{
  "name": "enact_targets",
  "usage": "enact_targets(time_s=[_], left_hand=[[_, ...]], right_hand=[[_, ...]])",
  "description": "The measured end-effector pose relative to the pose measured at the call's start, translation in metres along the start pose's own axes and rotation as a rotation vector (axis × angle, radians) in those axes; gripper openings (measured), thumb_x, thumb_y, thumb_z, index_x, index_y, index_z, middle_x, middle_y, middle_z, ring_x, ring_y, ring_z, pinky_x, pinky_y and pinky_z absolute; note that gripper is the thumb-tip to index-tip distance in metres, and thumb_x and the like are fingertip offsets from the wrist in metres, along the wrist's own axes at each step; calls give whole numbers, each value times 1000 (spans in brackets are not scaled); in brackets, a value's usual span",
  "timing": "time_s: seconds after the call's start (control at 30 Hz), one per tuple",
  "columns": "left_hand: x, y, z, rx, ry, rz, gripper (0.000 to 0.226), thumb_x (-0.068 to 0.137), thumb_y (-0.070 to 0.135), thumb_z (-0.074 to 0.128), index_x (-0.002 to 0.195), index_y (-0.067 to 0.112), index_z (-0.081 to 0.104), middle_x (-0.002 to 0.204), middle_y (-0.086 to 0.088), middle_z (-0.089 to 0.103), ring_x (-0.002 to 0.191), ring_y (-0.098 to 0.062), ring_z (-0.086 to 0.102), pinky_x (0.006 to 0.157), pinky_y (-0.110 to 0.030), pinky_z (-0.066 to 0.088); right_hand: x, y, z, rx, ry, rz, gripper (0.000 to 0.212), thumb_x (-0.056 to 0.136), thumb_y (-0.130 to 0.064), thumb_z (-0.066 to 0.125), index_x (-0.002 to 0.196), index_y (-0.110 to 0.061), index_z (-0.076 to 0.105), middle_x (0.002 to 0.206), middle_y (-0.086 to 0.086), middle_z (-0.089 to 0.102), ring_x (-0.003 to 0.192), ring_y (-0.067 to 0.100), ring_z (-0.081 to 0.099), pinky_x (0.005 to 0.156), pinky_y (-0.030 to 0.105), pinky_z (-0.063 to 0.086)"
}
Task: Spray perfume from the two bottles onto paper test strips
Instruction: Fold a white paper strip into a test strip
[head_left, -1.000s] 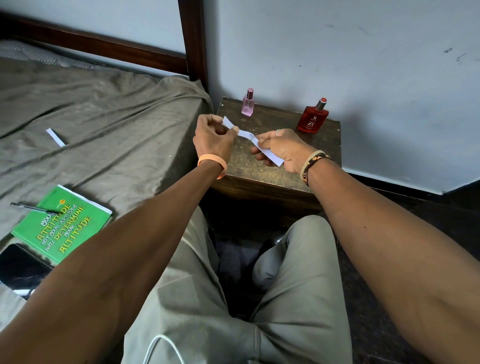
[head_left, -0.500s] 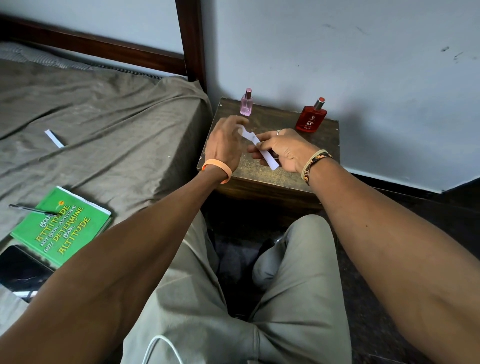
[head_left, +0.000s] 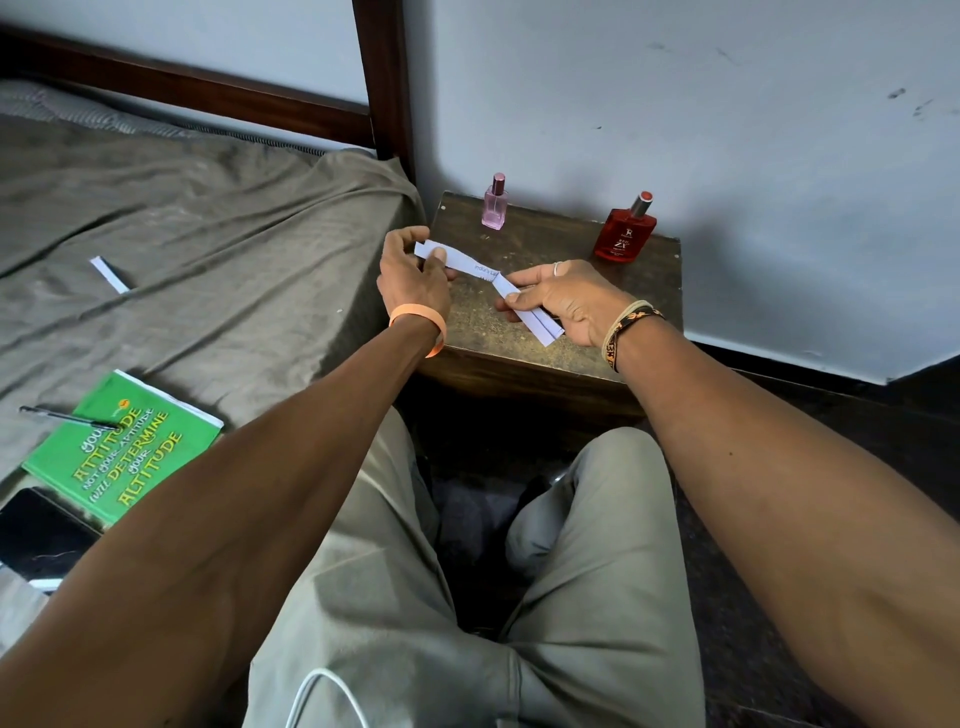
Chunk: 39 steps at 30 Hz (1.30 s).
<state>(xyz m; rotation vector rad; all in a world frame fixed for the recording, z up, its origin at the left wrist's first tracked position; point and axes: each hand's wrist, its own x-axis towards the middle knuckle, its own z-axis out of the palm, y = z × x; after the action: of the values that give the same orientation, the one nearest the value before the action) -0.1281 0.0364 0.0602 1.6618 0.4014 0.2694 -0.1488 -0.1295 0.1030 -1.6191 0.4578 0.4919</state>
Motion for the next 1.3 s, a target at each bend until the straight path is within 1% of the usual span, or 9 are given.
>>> enact_targets(time_s=[0.1,0.2,0.37,0.53,0.77,0.9,1.0,1.13,1.3], left_hand=[[-3,-1,-3,87,-10,88,29,88,13,58,90,37,42,86,-3,67,71,-21,67,72,-43,57],[-10,2,-7,342,-155,362,14,88,12,54,93,21,45,81,3,60,73,-23,60,69,-38,50],[-26,3,-11,620,-418,726,15,93,13,43,101,25,38,101,-5,61,78,-29,59,61,-37,48],[-28,-5,-8,728,-509,970,14,91,11,52,99,21,56,100,-9,59,78,-31,61,54,-37,49],[-29,2,-4,761,-523,951,25,89,31,54,103,18,70,107,-7,59,86,-25,63,62,-40,55],[-31,2,-4,789,-590,954,46,80,57,59,105,20,69,108,-4,56,92,-19,58,68,-35,53],[-33,0,-4,827,-609,994,40,76,52,69,99,19,71,107,-6,57,92,-23,58,71,-39,54],[-38,-9,4,800,-562,1014,28,76,43,74,91,19,75,94,-5,63,83,-25,62,65,-40,54],[-40,-6,8,767,-481,985,29,80,44,70,85,16,75,88,-5,63,76,-24,61,58,-34,52]], right_hand=[[1,0,1,-95,41,-5,35,77,9,77,109,-3,72,104,16,75,91,26,74,87,38,59],[1,0,4,-102,98,-18,36,71,9,82,104,-4,72,100,16,74,90,29,74,85,41,60],[-1,-1,5,-34,201,2,28,66,11,85,82,-7,70,93,18,73,86,33,73,78,44,62],[-4,0,5,-33,225,1,20,74,10,80,84,-5,71,90,21,73,75,30,73,61,35,62],[-6,-4,4,-13,144,52,7,93,-4,63,90,-7,69,77,14,73,60,22,69,70,36,58],[-7,-3,8,55,163,55,10,93,-1,62,89,-2,71,83,19,71,61,26,68,58,34,57],[-9,-4,10,73,178,52,11,92,-4,64,84,-3,70,87,18,69,62,27,64,59,34,52],[-10,-6,13,106,192,44,18,91,0,65,106,7,68,77,12,63,63,21,58,55,31,48],[-3,-3,14,138,184,64,3,82,-3,76,82,-3,74,81,17,72,72,32,68,51,30,52]])
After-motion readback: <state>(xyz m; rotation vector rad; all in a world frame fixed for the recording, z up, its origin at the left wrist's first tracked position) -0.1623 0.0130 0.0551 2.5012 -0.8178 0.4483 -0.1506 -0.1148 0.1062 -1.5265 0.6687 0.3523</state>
